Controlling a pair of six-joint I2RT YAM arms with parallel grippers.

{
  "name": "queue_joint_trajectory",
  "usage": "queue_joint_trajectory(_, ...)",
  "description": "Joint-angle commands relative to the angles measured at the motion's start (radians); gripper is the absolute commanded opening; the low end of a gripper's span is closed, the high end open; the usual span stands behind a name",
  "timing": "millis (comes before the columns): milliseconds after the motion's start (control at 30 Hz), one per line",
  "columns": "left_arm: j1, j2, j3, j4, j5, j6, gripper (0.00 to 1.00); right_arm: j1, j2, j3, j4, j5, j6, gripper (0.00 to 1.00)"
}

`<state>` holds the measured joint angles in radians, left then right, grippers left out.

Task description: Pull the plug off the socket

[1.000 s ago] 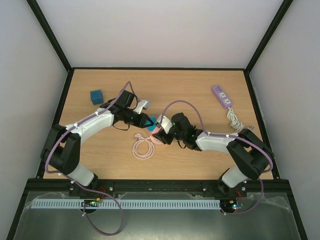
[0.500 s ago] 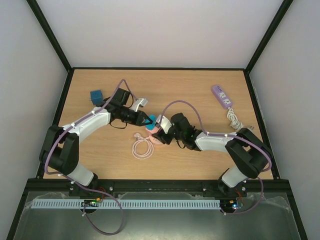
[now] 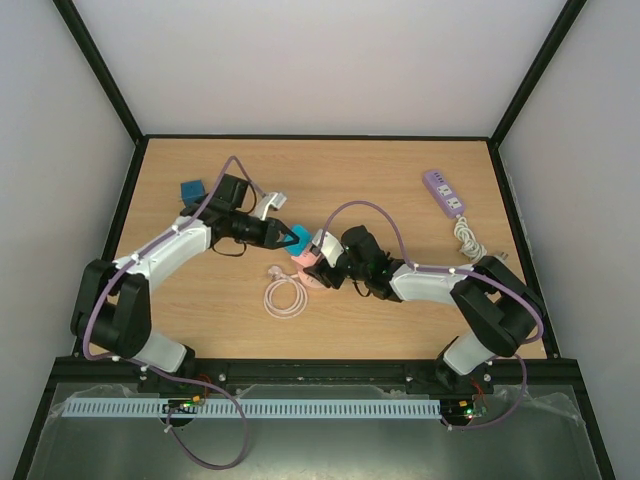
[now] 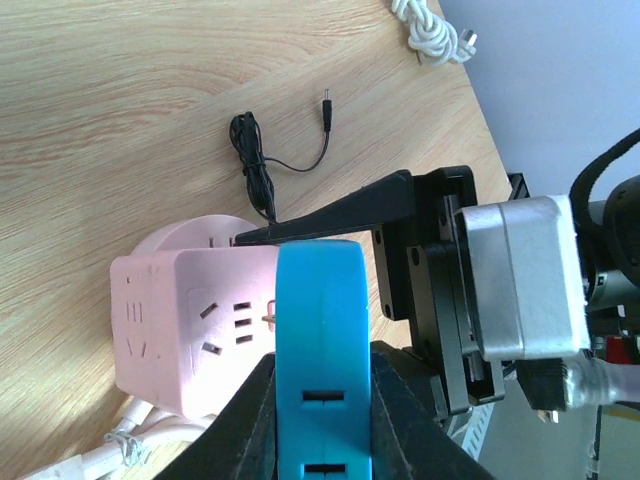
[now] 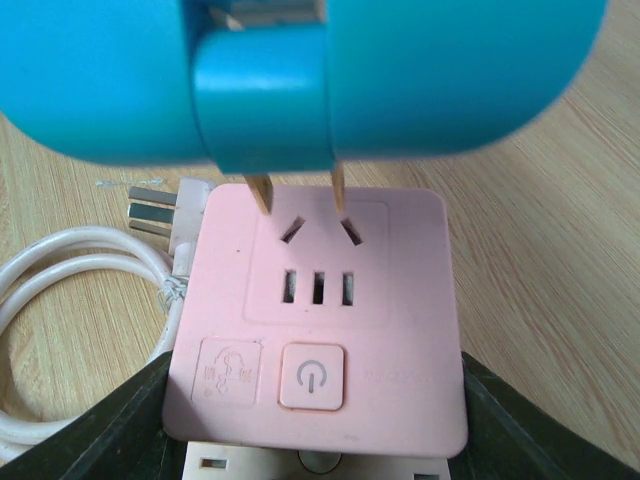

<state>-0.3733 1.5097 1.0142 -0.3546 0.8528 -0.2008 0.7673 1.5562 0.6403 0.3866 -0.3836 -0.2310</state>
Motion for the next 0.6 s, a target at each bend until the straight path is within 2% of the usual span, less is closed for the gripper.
queue_joint_trajectory(0,0.017,-0.060,-0.027,0.009,0.040,0.007,0.03,0.001,-0.017,0.019,-0.060,0.011,-0.018,0.48)
queue_joint_trajectory(200,0.050,-0.101,-0.053,0.031,0.055,0.008,0.03,0.001,-0.066,0.075,-0.117,-0.044,-0.012,0.78)
queue_joint_trajectory(267,0.064,-0.116,-0.063,0.040,0.062,0.004,0.03,0.001,-0.081,0.100,-0.141,-0.068,-0.004,0.84)
queue_joint_trajectory(367,0.086,-0.142,-0.081,0.061,0.078,-0.005,0.03,0.001,-0.086,0.154,-0.196,-0.109,0.003,0.88)
queue_joint_trajectory(567,0.124,-0.196,-0.101,0.074,0.129,0.039,0.03,-0.007,-0.103,0.251,-0.360,-0.227,-0.030,0.89)
